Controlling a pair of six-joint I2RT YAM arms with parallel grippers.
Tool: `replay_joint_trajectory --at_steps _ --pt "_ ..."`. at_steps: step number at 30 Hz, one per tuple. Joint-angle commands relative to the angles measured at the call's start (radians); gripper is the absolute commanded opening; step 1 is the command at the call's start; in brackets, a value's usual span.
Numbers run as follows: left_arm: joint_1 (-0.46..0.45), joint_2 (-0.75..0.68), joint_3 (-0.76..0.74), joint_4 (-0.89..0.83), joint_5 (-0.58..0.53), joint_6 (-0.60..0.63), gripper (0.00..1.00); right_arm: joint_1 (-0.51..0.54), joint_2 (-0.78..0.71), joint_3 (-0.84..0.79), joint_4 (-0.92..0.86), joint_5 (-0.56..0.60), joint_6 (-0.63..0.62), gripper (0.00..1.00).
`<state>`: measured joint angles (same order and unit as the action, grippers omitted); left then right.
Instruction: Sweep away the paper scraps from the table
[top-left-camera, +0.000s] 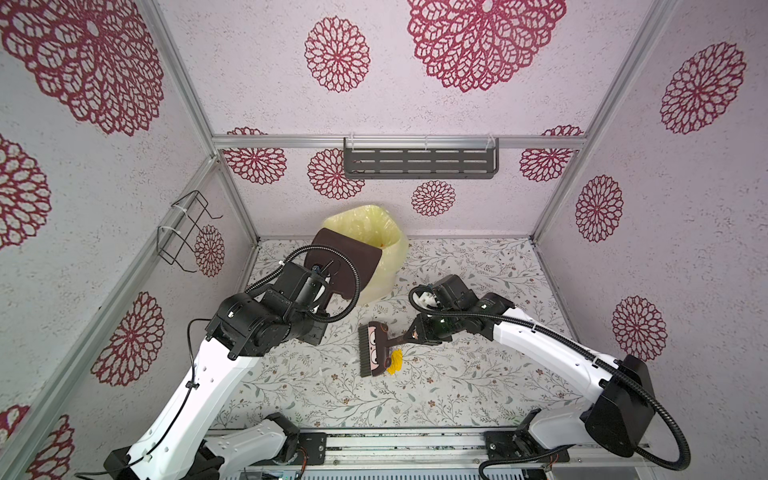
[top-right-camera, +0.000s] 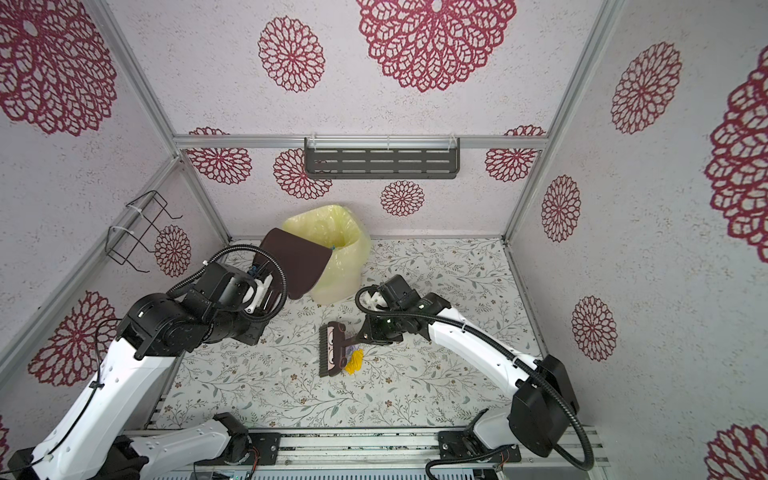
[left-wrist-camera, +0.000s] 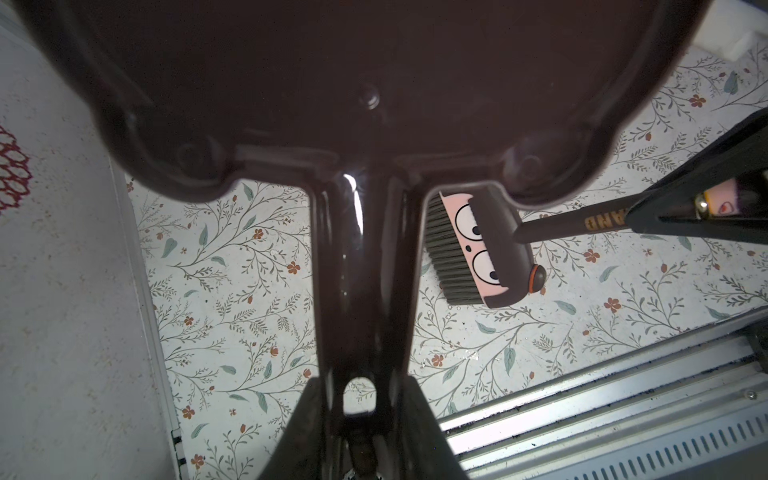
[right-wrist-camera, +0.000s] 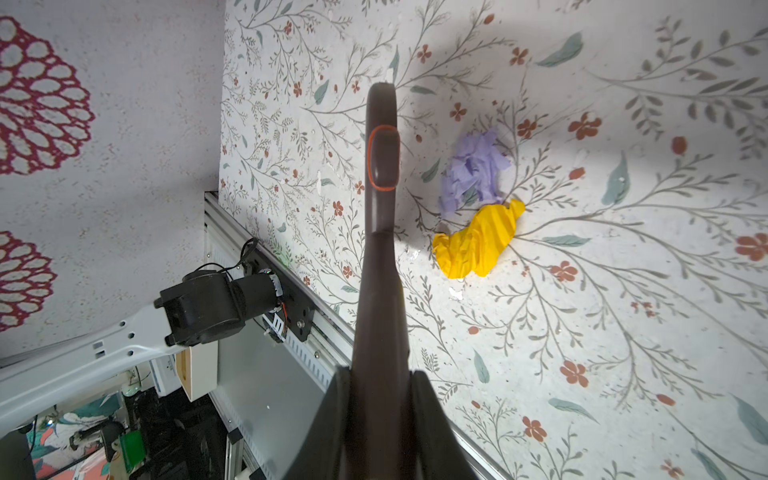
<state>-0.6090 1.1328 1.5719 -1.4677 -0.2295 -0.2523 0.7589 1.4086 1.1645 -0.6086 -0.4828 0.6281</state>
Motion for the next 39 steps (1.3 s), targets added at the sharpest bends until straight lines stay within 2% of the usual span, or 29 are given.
replay_joint_trajectory --at_steps 1,8,18,22,30,34,39 --pt "-0.03 0.002 0.019 -0.016 0.001 -0.029 0.0 -0.015 0.005 -0.011 -0.004 -0.007 -0.03 0.0" --pt "-0.124 -0.002 -0.007 -0.047 0.008 -0.102 0.0 -0.113 -0.015 -0.04 -0.186 0.04 -0.165 0.0" --pt "-0.261 -0.035 -0.085 -0.095 0.067 -0.239 0.0 -0.32 -0.08 -0.005 -0.476 0.155 -0.371 0.0" --pt "-0.308 -0.058 -0.15 -0.066 0.114 -0.304 0.0 -0.372 -0.091 0.068 -0.543 0.184 -0.411 0.0" --pt "-0.407 -0.087 -0.337 0.039 0.244 -0.433 0.0 -0.381 -0.094 0.321 -0.68 0.163 -0.418 0.0" --pt "-0.451 -0.08 -0.426 0.104 0.295 -0.471 0.0 -0.392 -0.078 0.454 -0.761 0.234 -0.442 0.0" --pt "-0.497 -0.017 -0.489 0.153 0.329 -0.456 0.0 -0.398 -0.038 0.532 -0.794 0.35 -0.47 0.0"
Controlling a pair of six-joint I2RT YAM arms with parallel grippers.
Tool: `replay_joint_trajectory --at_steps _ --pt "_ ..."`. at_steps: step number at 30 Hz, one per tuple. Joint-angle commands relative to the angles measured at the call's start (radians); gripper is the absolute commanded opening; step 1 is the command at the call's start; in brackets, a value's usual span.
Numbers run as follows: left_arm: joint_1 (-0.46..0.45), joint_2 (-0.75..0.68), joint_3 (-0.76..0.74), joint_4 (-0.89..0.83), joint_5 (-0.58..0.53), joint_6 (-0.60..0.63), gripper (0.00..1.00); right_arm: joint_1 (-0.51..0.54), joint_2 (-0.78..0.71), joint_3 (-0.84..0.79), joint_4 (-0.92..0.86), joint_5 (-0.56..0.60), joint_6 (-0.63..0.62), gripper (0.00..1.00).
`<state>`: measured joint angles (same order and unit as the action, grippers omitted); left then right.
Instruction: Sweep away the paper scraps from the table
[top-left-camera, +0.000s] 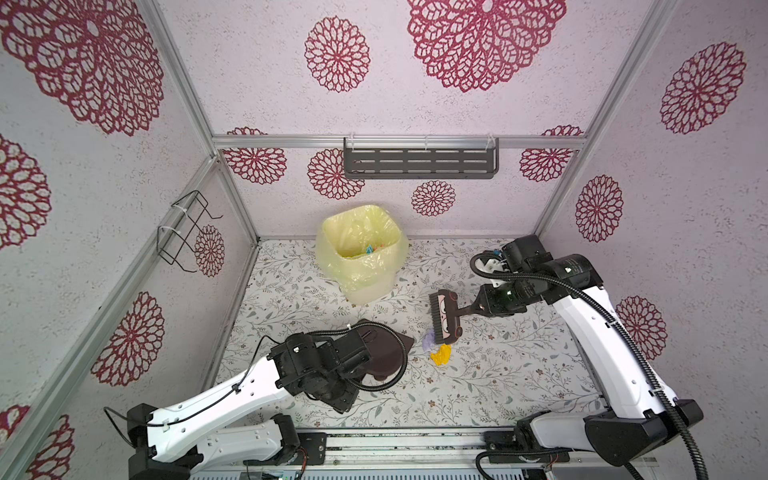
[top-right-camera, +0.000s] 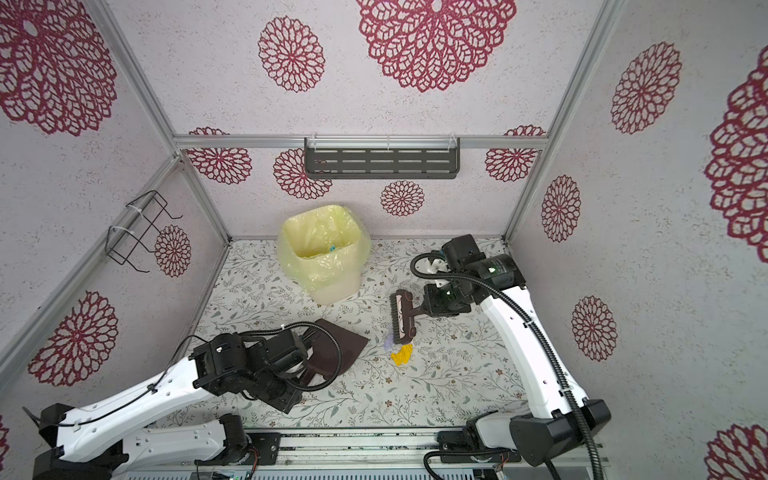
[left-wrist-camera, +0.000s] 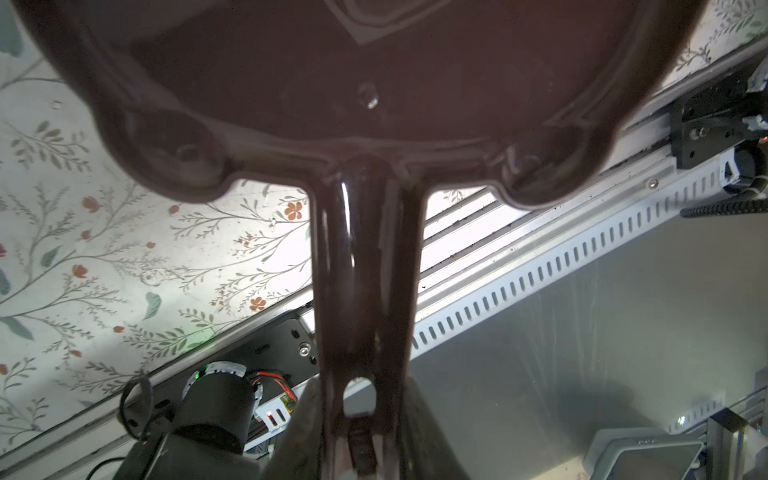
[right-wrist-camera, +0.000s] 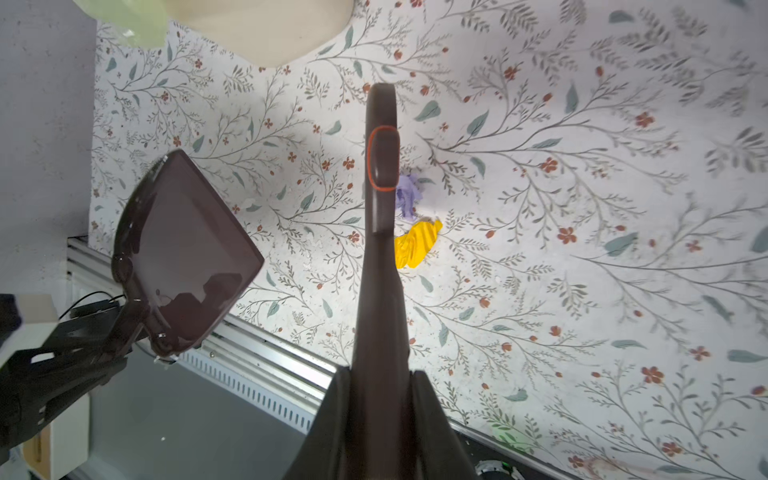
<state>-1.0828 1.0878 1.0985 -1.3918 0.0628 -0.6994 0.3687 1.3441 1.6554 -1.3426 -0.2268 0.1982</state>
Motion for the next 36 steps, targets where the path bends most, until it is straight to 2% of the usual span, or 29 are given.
replay_joint_trajectory --at_steps 1,7,21,36 --pt "-0.031 0.044 -0.019 0.081 0.04 -0.002 0.0 -0.004 0.036 0.047 -0.066 0.116 -0.044 0.0" --pt "-0.053 0.141 -0.025 0.138 0.082 0.05 0.0 0.048 0.062 0.066 -0.111 0.283 -0.048 0.0" --pt "-0.086 0.33 -0.002 0.131 0.087 0.202 0.0 0.196 0.144 0.011 -0.104 0.357 -0.01 0.0" --pt "-0.086 0.462 0.056 0.187 0.046 0.31 0.0 0.258 0.215 0.03 -0.08 0.376 -0.005 0.0"
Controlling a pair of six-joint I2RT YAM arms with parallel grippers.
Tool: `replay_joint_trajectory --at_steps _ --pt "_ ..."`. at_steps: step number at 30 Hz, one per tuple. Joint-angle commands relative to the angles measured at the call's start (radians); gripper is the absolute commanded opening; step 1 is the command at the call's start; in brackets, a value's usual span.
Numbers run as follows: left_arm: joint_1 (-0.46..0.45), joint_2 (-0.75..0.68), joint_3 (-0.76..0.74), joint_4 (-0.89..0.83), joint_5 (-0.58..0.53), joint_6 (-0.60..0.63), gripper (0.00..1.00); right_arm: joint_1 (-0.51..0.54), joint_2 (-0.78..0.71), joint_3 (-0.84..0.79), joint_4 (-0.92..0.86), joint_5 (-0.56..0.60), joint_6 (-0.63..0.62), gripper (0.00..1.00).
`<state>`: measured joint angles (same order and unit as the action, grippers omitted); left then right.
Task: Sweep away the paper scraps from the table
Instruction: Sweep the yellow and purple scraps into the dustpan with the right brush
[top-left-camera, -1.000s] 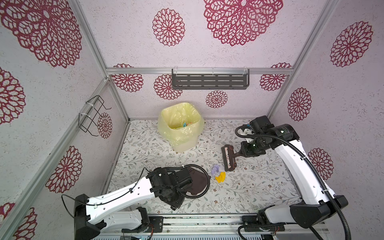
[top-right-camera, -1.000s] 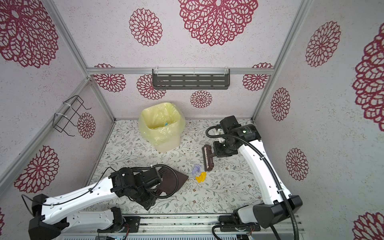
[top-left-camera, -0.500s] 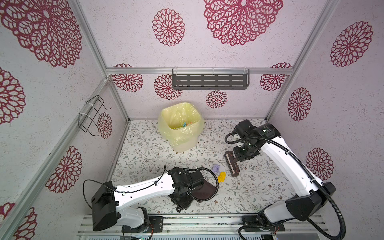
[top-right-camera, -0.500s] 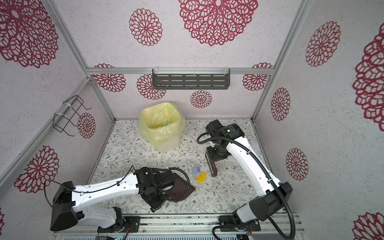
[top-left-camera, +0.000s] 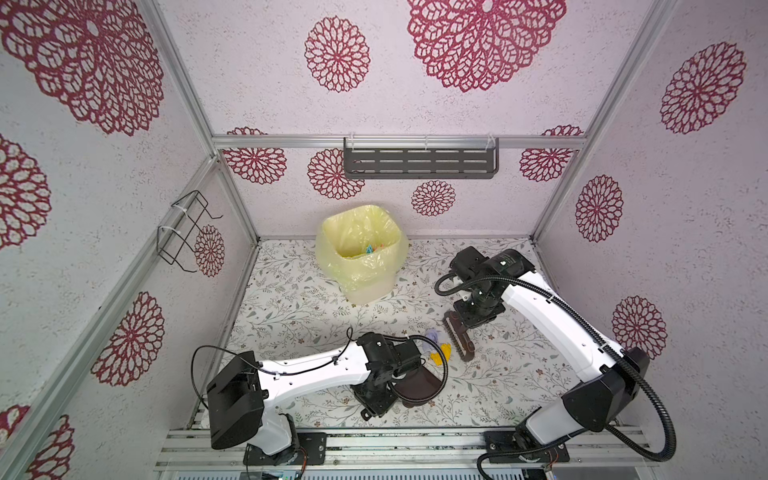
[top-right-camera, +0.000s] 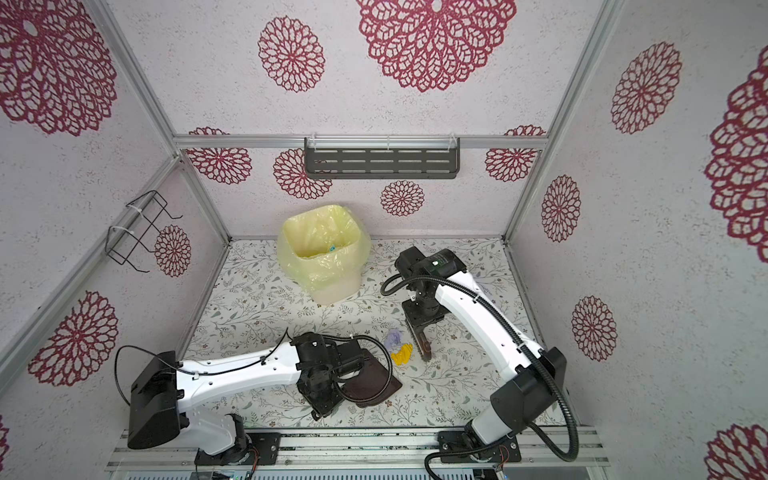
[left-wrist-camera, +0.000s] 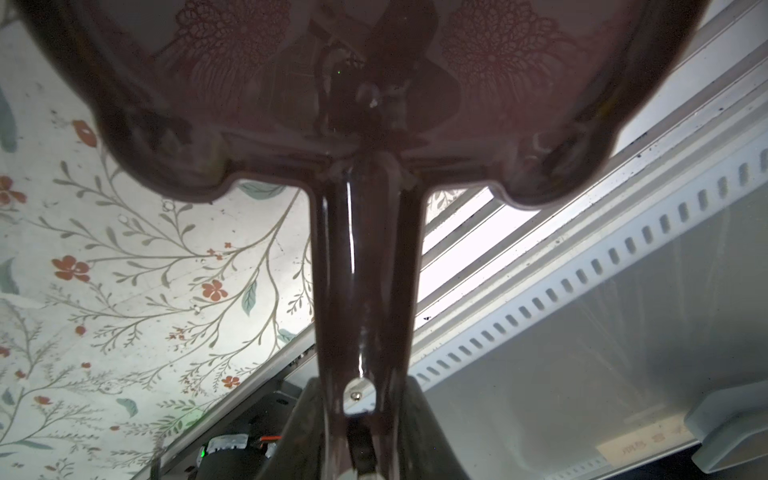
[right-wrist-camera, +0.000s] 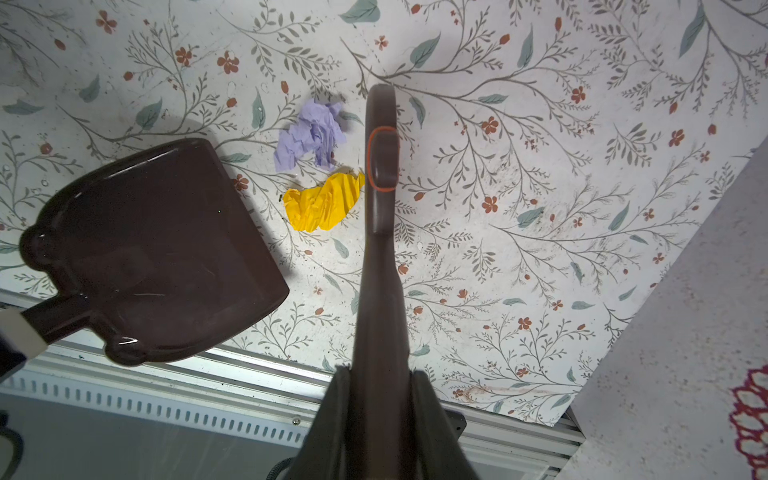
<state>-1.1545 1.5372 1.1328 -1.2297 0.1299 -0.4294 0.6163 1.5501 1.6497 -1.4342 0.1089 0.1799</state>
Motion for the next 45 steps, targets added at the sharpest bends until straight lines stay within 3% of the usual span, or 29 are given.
replay_joint_trajectory --at_steps 1,14,36,45 --pt "-0.014 0.02 0.025 0.025 -0.027 0.042 0.0 0.012 0.015 0.042 0.011 0.045 0.012 0.0" --pt "-0.009 0.072 0.03 0.06 -0.046 0.065 0.0 0.061 0.087 0.082 0.0 0.078 -0.005 0.0" --pt "0.012 0.085 0.016 0.089 -0.047 0.041 0.0 0.261 0.084 0.143 -0.073 -0.097 0.052 0.0" --pt "0.011 0.078 0.01 0.102 -0.047 0.026 0.0 0.23 0.101 0.242 -0.072 0.133 0.065 0.0"
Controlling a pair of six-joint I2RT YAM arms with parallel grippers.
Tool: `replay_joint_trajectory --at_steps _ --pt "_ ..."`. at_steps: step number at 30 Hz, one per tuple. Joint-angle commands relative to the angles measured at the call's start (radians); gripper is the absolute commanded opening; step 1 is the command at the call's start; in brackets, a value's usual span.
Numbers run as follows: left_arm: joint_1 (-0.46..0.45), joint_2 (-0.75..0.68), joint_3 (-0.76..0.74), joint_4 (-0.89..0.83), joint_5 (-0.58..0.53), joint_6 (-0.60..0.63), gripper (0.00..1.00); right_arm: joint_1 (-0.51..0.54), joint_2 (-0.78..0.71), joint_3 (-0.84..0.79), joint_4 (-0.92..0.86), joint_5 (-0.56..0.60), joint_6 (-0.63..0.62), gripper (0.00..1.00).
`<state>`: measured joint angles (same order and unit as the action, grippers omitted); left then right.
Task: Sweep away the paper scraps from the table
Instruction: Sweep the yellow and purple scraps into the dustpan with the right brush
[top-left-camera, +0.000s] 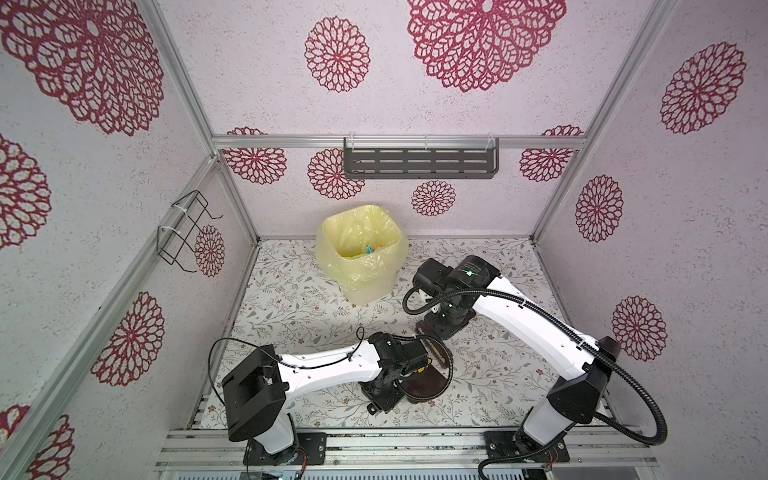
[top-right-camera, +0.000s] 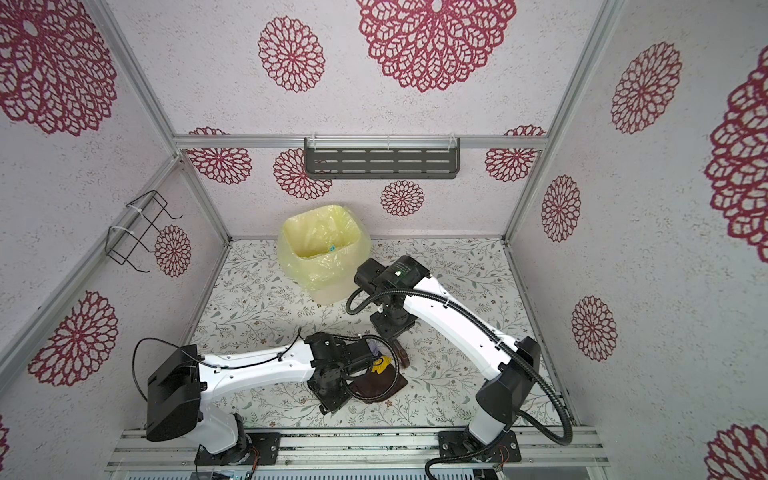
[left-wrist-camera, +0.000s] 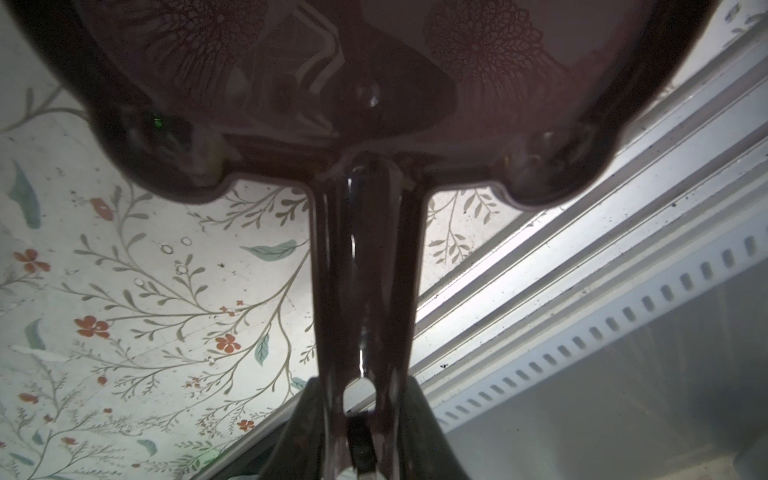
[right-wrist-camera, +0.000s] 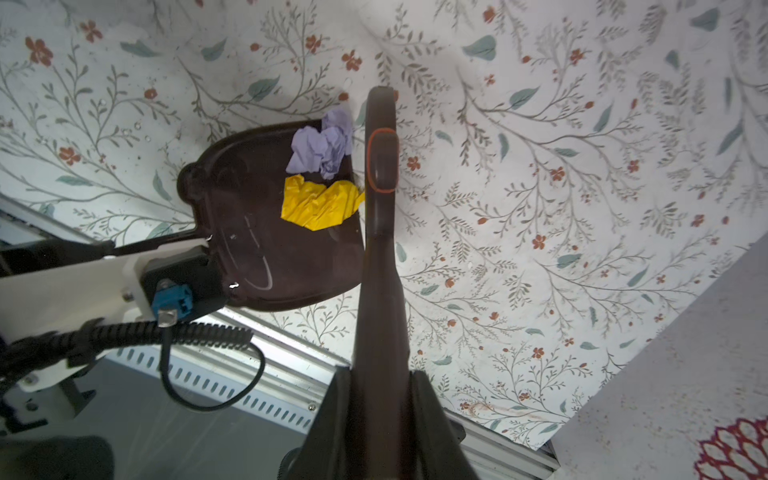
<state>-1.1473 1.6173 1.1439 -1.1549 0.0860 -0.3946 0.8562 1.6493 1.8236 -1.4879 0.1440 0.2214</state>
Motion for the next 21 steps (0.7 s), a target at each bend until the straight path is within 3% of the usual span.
replay_joint_trajectory --at_steps 1,13,21 --pt "0.003 -0.001 -0.003 0.028 -0.003 -0.008 0.0 -0.01 0.019 0.088 -0.015 0.105 0.016 0.0" --pt "0.002 -0.033 -0.039 0.056 0.009 -0.062 0.0 0.058 0.098 0.045 0.044 0.042 -0.181 0.0" --pt "0.002 -0.039 -0.049 0.06 0.012 -0.076 0.0 0.17 0.018 -0.006 0.014 -0.052 -0.148 0.0"
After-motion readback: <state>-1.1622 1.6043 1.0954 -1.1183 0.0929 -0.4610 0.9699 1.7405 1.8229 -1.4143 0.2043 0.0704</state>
